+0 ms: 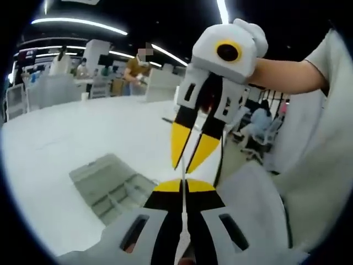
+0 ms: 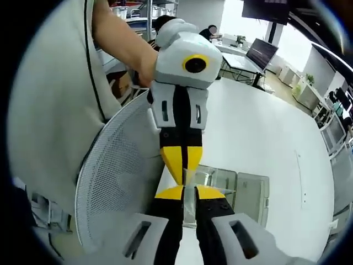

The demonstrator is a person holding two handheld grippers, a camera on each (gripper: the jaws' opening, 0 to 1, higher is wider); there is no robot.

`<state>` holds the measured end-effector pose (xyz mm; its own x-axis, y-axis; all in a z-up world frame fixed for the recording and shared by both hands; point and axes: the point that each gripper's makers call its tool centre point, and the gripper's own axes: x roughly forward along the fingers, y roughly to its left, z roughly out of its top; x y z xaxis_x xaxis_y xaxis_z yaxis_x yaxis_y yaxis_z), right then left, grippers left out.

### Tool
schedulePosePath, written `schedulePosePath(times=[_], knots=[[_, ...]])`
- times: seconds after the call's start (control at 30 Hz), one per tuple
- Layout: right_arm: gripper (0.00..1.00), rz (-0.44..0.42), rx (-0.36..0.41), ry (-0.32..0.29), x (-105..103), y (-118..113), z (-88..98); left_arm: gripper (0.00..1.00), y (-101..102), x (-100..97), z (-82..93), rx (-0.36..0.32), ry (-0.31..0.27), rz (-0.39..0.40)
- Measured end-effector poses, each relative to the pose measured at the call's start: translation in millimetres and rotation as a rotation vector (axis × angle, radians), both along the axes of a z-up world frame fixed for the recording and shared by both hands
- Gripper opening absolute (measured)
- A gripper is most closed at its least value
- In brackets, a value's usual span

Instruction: Insert the divider into the dual guide fixture by aligning both edges with the guide slots and pushing it downward to the bottom, including one-sided entry, uneven engagement, binding, and posture correction.

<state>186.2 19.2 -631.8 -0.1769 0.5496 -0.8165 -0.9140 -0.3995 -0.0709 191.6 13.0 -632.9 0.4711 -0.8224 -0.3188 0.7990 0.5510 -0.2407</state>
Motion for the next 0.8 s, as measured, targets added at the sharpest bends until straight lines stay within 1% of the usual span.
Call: schedulePosePath(times=[0.27,0.33,0.4,0.47,0.57,0.6,0.8], knots=[[0.0,-0.001,-0.032,0.035,-2.2,-2.8,-2.6,0.0,-2.5,-1.3,-2.5,0.038,-0.046,-0.029],[0.0,-0.004,-0.038,0.043,-2.7,-2.7,-3.2,0.0,-2.4,-1.4,-3.2,0.042,-0.049,-0.032],[0.0,-0.02,-0.044,0.065,-3.3,-2.1,-3.8,0.0,-2.1,-1.9,-4.1,0.045,-0.056,-0.036],[0.0,-0.011,-0.045,0.068,-4.2,-2.5,-4.5,0.0,-1.9,-2.1,-4.9,0.05,-0.062,-0.039],[0.0,-0.015,-0.065,0.094,-7.5,-4.0,-6.1,0.0,-2.8,-3.6,-6.7,0.067,-0.078,-0.054],[0.0,-0.007,-0.067,0.093,-8.1,-4.2,-6.3,0.0,-3.0,-4.1,-6.9,0.069,-0.079,-0.056],[0.0,-0.046,-0.096,0.135,-8.2,-4.2,-7.5,0.0,-2.9,-3.6,-8.6,0.073,-0.077,-0.055]])
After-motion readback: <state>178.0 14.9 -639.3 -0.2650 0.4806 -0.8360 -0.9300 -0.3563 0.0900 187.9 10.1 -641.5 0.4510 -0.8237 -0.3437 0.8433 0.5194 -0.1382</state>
